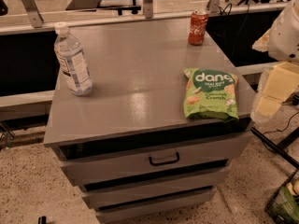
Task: Move green rice chip bag near blue plastic bottle
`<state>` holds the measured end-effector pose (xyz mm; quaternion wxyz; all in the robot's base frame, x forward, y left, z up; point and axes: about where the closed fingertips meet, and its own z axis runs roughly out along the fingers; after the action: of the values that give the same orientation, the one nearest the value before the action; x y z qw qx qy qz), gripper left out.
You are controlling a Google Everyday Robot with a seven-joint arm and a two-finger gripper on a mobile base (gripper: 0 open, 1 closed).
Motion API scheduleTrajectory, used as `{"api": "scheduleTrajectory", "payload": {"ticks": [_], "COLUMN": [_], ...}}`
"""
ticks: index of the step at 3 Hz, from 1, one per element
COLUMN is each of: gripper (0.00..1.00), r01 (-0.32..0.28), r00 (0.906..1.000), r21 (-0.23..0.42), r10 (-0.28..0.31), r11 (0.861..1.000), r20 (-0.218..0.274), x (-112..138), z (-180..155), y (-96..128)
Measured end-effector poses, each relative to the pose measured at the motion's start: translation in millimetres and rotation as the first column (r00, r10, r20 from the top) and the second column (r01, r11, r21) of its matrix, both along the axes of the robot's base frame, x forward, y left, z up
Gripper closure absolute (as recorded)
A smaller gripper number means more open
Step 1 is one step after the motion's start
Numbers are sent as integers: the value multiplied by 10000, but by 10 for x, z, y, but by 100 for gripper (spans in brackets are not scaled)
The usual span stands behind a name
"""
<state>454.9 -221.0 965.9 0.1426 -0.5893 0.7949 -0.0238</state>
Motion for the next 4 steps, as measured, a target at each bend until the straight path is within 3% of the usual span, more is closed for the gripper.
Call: {"api": "scheduleTrajectory", "payload": {"ticks": [1, 2, 3, 4], "gripper": [0, 0, 0, 0], "r01": [1048, 1807, 2063, 2073], "r00": [9938, 9835, 9754, 9721], "r21": [747, 2007, 2900, 3091], "r10": [-1018, -1794, -2199, -2308], "r11": [9917, 9628, 9345, 9282], "r20": [-439, -247, 146, 412], "x": [233, 586, 836, 922], "z": [-330, -613, -768, -759], "y": [-122, -86, -21, -4]}}
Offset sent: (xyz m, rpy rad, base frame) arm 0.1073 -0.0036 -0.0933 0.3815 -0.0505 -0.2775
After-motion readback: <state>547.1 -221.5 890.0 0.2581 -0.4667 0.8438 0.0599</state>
